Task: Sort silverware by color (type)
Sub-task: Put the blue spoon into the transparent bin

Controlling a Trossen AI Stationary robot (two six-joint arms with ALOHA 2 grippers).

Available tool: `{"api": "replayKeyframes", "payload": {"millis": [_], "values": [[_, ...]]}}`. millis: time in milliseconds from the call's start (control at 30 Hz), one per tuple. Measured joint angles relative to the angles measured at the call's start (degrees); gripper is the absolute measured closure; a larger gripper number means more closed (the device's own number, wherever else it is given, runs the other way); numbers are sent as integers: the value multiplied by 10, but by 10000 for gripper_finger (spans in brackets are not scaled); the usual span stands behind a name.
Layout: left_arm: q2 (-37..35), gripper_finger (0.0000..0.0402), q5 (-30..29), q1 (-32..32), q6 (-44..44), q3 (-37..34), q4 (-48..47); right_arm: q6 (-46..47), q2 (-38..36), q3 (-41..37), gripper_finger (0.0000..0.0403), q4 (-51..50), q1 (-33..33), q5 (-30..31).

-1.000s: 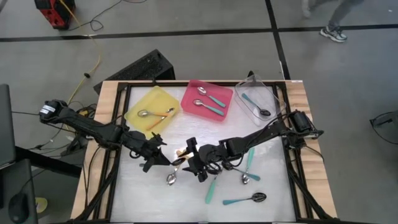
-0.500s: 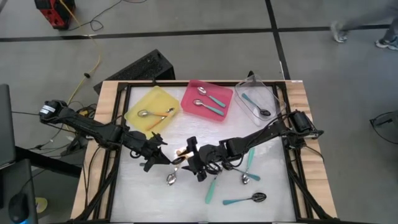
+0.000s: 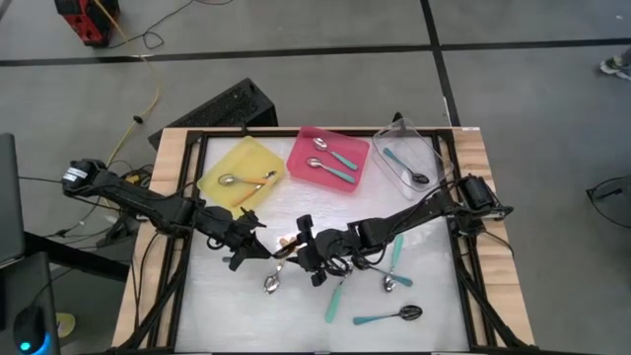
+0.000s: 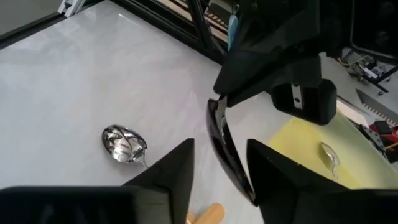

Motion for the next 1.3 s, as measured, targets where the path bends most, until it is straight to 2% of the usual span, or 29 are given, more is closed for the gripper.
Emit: {"api": "replayKeyframes", "payload": {"millis": [233,533,767,1000,1133,1300], "values": [[0,401,7,5,0,0,1,4,0,0,294,3,-3,-3],[0,401,13,5,-3,0,9,4,0,0,321,-1,-3,-7],[0,401,5,5,7,0,15,-2,1,0,375,-10,-2,-18],[0,400,3,5,13,0,15,4,1,0,375,-14,0,-18],[0,373,-36,5,42,-1,32,16,1,0,376,-19,0,-12],[0,302,-55,5,52,0,47,16,1,0,377,-18,-1,-6]]}}
